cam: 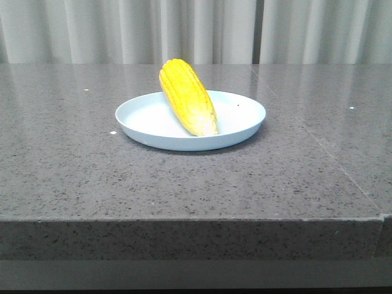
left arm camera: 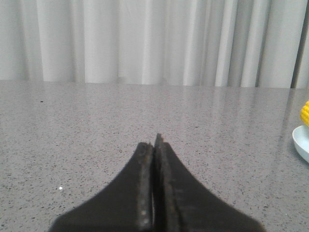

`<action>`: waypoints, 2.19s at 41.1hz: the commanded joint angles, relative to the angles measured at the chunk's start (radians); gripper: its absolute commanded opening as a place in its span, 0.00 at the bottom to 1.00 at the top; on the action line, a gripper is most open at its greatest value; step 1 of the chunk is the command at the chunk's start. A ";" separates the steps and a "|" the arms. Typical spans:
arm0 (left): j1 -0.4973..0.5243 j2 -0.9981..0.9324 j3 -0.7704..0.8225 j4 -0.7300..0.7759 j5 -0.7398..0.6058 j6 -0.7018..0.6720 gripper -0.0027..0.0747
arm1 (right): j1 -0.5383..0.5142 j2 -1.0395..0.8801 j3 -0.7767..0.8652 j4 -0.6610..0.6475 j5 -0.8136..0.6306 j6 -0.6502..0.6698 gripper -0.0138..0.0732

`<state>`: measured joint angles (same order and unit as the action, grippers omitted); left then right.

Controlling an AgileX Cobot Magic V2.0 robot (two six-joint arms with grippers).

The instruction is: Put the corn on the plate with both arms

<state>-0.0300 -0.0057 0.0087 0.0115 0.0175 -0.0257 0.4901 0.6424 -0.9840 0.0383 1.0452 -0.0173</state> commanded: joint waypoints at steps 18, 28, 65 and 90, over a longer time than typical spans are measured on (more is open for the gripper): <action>0.003 -0.018 0.023 -0.012 -0.082 -0.010 0.01 | -0.099 -0.098 0.107 0.007 -0.177 -0.003 0.09; 0.003 -0.018 0.023 -0.012 -0.082 -0.010 0.01 | -0.411 -0.421 0.526 0.008 -0.657 -0.003 0.09; 0.003 -0.018 0.023 -0.012 -0.082 -0.010 0.01 | -0.499 -0.670 0.988 0.052 -1.108 -0.003 0.09; 0.003 -0.018 0.023 -0.012 -0.082 -0.010 0.01 | -0.499 -0.670 0.988 0.052 -1.108 -0.003 0.09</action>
<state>-0.0300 -0.0057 0.0087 0.0099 0.0168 -0.0257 -0.0077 -0.0098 0.0255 0.0892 0.0319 -0.0172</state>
